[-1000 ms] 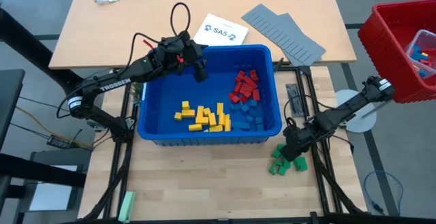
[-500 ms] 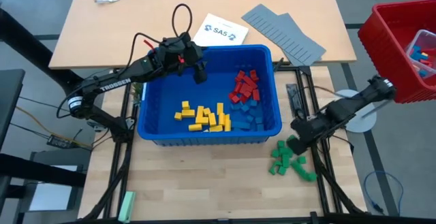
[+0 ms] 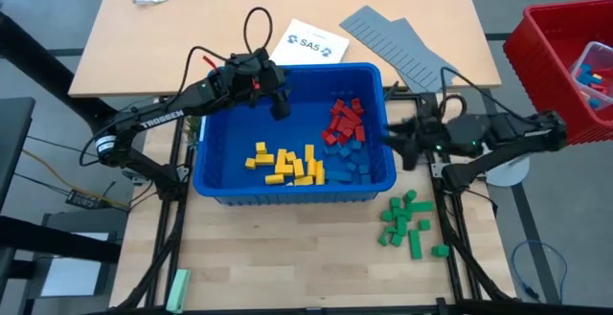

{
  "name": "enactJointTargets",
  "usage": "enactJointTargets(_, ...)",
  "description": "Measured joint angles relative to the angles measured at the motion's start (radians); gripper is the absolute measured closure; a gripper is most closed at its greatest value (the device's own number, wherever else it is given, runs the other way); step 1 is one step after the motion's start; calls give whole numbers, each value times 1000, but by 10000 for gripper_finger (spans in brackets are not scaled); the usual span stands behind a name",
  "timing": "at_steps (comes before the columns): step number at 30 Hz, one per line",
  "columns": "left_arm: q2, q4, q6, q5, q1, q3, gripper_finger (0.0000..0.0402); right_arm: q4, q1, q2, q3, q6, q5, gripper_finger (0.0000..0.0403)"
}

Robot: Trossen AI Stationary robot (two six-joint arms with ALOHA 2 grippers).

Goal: Sort blocks
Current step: Remove the green block from the blue bin

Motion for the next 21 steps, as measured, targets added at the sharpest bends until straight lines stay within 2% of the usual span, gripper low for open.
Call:
enactJointTargets(5, 0, -205, -34, 26, 1, 0, 202, 158, -143, 71, 0, -339, 65, 196)
enactJointTargets(8, 0, -343, -59, 123, 11, 0, 202, 170, -241, 127, 0, -443, 86, 196)
enactJointTargets(11, 0, -412, -108, 198, 35, 0, 202, 180, -346, 185, -1, -533, 71, 193)
enactJointTargets(13, -7, -437, -140, 243, 58, 0, 202, 215, -417, 219, -2, -596, -12, 185)
enactJointTargets(18, -17, -496, -182, 270, 98, 0, 202, 336, -579, 298, -2, -742, -331, 157)
enactJointTargets(21, -10, -531, -182, 270, 104, 0, 202, 386, -649, 349, -2, -814, -443, 142)
